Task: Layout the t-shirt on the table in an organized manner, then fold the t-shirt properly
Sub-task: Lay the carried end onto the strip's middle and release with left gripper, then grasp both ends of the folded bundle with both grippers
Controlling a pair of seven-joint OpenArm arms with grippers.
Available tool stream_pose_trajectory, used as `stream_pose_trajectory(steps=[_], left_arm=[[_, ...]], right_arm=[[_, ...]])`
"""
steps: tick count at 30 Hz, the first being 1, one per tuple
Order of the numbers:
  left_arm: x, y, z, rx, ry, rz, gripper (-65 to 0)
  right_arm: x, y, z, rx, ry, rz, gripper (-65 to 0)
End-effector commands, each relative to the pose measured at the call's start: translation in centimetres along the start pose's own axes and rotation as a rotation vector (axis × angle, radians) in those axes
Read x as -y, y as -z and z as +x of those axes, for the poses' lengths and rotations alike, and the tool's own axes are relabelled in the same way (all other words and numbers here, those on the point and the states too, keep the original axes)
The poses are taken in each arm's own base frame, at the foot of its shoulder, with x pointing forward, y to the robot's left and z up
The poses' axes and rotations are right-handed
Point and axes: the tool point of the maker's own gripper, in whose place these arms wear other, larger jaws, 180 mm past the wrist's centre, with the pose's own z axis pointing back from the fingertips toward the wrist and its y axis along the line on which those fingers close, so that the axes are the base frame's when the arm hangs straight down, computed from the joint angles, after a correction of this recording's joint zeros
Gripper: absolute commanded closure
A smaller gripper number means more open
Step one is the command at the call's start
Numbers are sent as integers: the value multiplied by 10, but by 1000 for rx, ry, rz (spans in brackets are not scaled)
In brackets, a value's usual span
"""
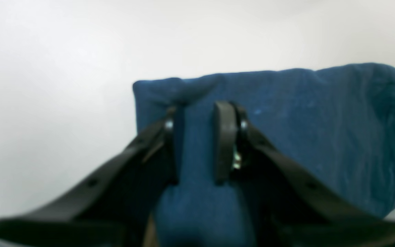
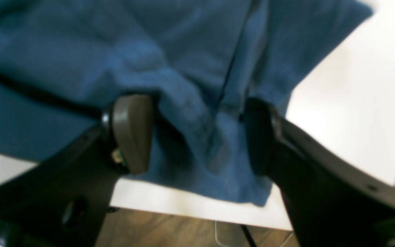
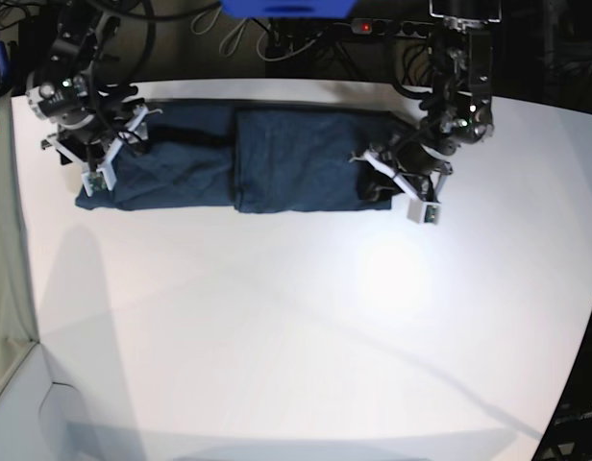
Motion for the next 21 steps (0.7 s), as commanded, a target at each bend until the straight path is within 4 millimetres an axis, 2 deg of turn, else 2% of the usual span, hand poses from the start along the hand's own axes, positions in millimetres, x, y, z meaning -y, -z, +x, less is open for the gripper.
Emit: stream_pose_trajectory(steps=[1,7,14,17,21], left_arm=[[-6,-3,-10,-46,14,24,-148],[-6,-5,-15,-55,11,25,-148],[-6,-6,-19,-62,8,26,-148],[-6,-6,-19,-62,8,26,-148],[-7,-6,-20,-65,10,27,-148]], right_arm=[[4,-4,7,25,-10,-10,-426],[7,1,17,44,-4,-10,-426],[43,6,4,16,91,-76,-427],[53,7,0,10,119,-92,-427],[55,6,-3,5,127,-98,-447]])
